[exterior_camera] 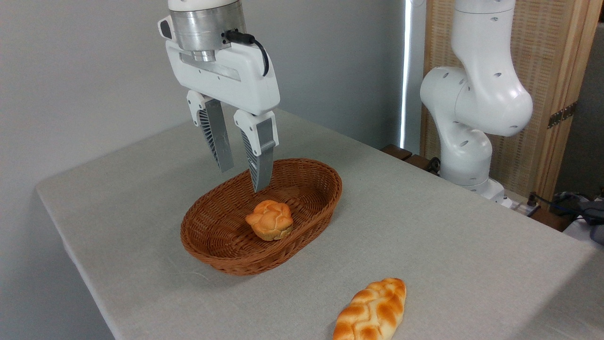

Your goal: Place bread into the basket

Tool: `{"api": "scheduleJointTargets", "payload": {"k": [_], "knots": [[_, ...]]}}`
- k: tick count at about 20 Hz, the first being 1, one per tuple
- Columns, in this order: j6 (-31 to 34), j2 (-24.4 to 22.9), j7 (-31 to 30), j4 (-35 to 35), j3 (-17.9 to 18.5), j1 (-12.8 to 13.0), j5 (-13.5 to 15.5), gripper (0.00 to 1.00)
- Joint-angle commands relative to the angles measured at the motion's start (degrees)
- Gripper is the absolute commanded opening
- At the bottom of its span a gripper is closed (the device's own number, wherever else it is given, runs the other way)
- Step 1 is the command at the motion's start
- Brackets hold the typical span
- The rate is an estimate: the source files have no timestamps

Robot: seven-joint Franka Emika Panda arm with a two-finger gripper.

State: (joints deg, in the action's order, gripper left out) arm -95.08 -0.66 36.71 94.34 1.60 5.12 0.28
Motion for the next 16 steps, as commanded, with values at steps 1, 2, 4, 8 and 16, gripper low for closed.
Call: {"api": "scheduleJointTargets", "payload": {"k": [1, 2, 4, 8, 16], "knots": [[1.65, -0.39, 0.30, -0.91, 0.68, 0.16, 2.50, 1.00], [1.65, -0.40, 0.29, -0.91, 0.68, 0.15, 2.53, 1.00], [1.65, -0.40, 0.64, -0.82, 0.77, 0.24, 2.36, 1.00], [1.65, -0.40, 0.56, -0.82, 0.77, 0.15, 2.36, 1.00], [0.60, -4.52, 0.56, 4.62, 3.31, 0.07, 1.65, 1.00]]}}
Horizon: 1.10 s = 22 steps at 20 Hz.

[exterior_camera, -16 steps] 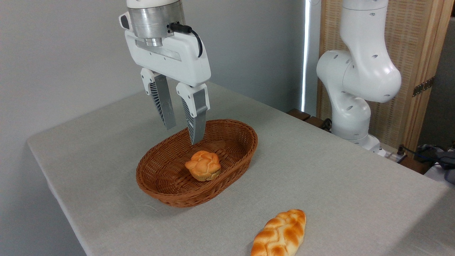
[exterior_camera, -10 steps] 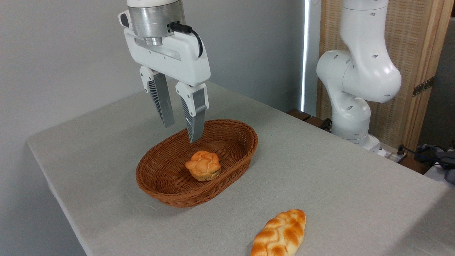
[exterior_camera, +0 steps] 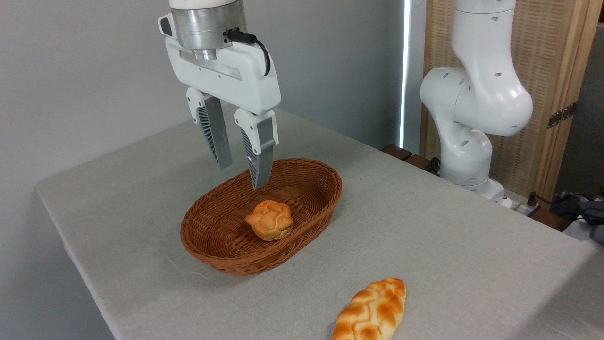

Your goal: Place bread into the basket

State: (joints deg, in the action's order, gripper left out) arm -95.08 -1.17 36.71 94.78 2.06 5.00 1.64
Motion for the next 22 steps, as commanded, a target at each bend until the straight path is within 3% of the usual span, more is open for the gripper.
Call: {"api": "scheduleJointTargets", "payload": {"k": [1, 8, 12, 18, 22], "knots": [[0.60, -5.06, 0.64, 5.58, 3.47, 0.19, 0.39, 1.00], [-9.23, -11.13, 0.73, 17.79, 10.05, 0.10, 0.30, 1.00], [-9.42, -12.89, 0.82, 19.04, 14.89, -0.08, -1.54, 1.00], [-15.13, -13.07, 0.73, 22.46, 18.94, -0.16, -2.95, 1.00], [-15.22, -13.07, 0.73, 24.75, 19.03, -0.16, -2.95, 1.00]]}}
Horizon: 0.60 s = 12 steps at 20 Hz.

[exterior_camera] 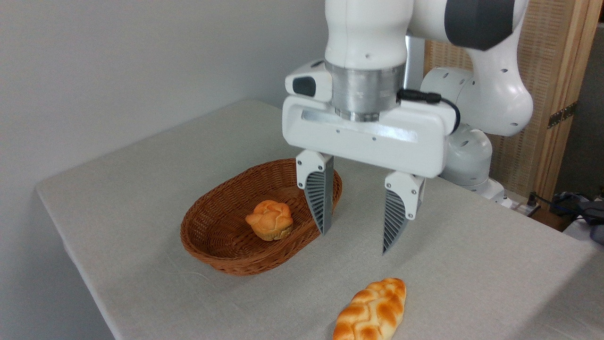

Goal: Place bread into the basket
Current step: 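Move the open gripper over the braided bread loaf and lower it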

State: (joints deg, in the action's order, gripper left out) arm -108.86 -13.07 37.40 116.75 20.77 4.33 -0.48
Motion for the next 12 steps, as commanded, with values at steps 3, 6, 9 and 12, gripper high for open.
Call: {"api": "scheduleJointTargets", "payload": {"k": [3, 6, 9, 12], "knots": [[-1.71, -0.91, 0.04, 3.48, 0.32, 0.50, -0.75, 1.00], [-1.80, -0.64, 0.04, 4.19, 0.76, 0.50, -0.84, 1.00], [-3.72, 0.23, 0.04, 5.59, 1.03, 0.76, -0.84, 1.00], [-6.27, 1.37, 0.04, 6.30, 1.03, 0.94, -0.75, 1.00]]}}
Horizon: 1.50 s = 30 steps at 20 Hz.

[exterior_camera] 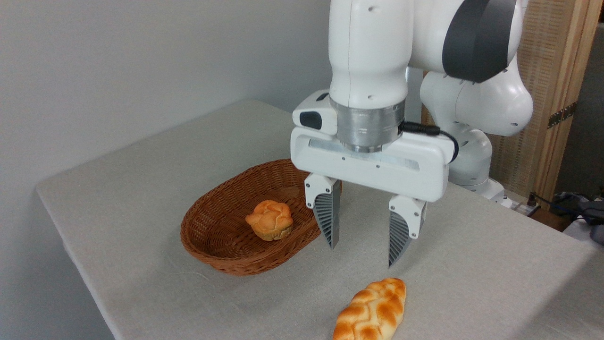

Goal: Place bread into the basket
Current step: 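Move the open gripper over the braided bread loaf and lower it, then close the gripper on the braided loaf and lift it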

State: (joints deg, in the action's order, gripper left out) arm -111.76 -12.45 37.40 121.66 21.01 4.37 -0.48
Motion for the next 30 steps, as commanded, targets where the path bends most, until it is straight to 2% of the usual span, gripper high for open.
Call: {"api": "scheduleJointTargets", "payload": {"k": [1, 6, 8, 11, 15, 20, 24, 28, 30], "knots": [[-3.73, 1.72, 0.04, 1.38, 0.79, 1.07, -0.75, 1.00], [-3.91, 3.66, 0.04, 1.38, 0.88, 1.08, -0.75, 1.00], [-3.99, 6.19, 0.04, 1.21, 0.79, 1.16, -0.75, 1.00], [-4.17, 6.82, 0.04, 1.30, 0.79, 1.16, -0.75, 1.00], [-8.03, 6.82, 0.13, 1.30, 0.96, 1.08, -0.92, 1.00], [-11.64, 7.00, 0.22, 1.38, 4.47, 1.08, -0.92, 1.00], [-11.55, 7.35, 4.08, 1.82, 5.45, 1.08, -4.52, 1.00], [-11.64, 7.61, 4.35, 2.17, 5.36, 1.16, -4.61, 1.00], [-11.82, 7.97, 4.35, 2.26, 5.27, 2.56, -4.53, 1.00]]}}
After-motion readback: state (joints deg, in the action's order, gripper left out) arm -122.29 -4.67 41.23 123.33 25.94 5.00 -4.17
